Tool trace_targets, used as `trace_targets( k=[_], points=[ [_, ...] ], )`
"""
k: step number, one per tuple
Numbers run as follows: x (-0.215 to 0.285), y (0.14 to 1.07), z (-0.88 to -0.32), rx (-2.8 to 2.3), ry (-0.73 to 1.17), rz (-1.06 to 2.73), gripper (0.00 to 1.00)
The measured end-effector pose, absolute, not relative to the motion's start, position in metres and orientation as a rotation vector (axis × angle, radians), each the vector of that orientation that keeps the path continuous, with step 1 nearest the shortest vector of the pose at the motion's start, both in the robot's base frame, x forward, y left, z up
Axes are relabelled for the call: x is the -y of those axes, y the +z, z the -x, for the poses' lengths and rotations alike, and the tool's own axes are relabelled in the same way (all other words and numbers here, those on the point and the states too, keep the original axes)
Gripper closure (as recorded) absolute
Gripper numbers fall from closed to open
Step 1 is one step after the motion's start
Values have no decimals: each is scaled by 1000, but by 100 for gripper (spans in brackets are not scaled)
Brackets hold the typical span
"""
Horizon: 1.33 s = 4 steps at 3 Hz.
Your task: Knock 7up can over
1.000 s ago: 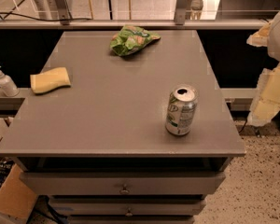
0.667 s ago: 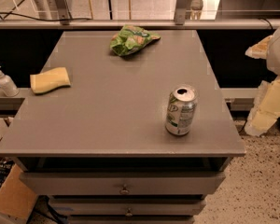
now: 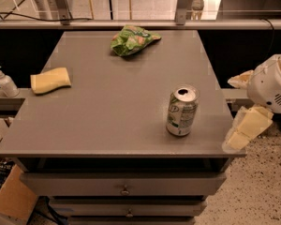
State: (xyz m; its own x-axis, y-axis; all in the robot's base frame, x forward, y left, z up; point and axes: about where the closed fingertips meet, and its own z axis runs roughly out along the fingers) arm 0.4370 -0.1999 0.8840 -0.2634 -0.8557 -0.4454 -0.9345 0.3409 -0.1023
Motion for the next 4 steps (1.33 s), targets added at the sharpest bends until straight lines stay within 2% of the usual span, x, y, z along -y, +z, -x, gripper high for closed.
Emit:
trace_targets(
  k=[1,2,3,4],
  points=[
    [177,858,-447,-2157,427,1473,0],
    [133,843,-470,-2068,686,1286,0],
    [107,844,-483,-2009,791,1210,0],
    [52,863,-511,-1883,907,1131,0]
  ],
)
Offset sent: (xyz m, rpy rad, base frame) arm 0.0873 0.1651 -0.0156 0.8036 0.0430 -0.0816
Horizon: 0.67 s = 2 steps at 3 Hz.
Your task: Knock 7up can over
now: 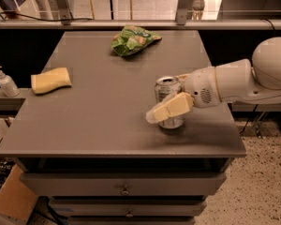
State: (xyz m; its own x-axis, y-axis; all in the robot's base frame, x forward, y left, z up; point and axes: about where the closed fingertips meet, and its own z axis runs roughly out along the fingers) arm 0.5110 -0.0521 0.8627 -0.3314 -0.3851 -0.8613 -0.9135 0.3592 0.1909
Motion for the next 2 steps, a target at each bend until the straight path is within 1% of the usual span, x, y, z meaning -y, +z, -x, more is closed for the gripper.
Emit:
trace_targets(
  k=[1,2],
  points=[
    [-1,896,-539,-1749,979,1091,0],
    [-26,916,-555,-1685,987,1084,0]
  ],
)
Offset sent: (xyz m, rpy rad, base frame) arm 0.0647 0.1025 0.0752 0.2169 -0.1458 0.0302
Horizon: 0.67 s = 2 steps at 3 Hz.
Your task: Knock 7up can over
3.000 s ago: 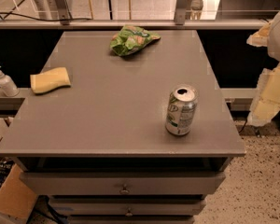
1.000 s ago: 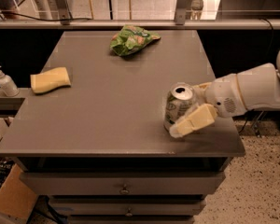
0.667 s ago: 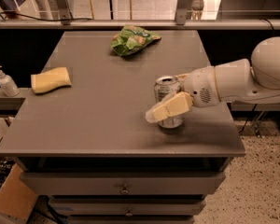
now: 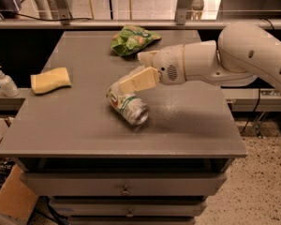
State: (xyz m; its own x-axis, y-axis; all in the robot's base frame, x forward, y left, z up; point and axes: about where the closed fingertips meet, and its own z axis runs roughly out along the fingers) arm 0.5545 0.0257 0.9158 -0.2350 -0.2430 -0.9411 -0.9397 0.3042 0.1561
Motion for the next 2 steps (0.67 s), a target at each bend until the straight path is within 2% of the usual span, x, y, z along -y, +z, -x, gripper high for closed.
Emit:
trace_targets(
  k=[1,2],
  points=[
    [-16,918,-563,-1689,948,1086,0],
    [16,915,-570,-1707,884,1082,0]
  ],
)
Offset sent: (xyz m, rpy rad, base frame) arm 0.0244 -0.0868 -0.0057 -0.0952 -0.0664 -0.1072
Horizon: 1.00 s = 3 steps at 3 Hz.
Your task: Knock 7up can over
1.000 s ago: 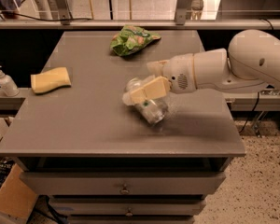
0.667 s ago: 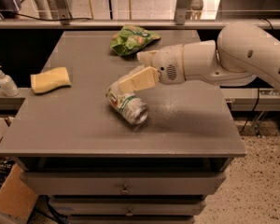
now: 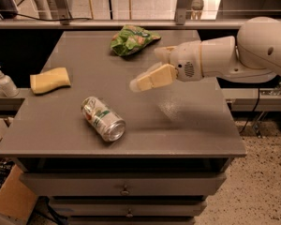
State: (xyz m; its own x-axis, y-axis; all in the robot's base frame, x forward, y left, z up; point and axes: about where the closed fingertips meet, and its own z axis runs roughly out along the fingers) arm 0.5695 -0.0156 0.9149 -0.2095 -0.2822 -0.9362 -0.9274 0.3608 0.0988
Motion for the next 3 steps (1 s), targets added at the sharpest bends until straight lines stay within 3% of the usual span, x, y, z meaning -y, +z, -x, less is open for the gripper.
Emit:
trace_targets(
  k=[3],
  points=[
    [146,896,-555,-1801,741,1083,0]
  ],
)
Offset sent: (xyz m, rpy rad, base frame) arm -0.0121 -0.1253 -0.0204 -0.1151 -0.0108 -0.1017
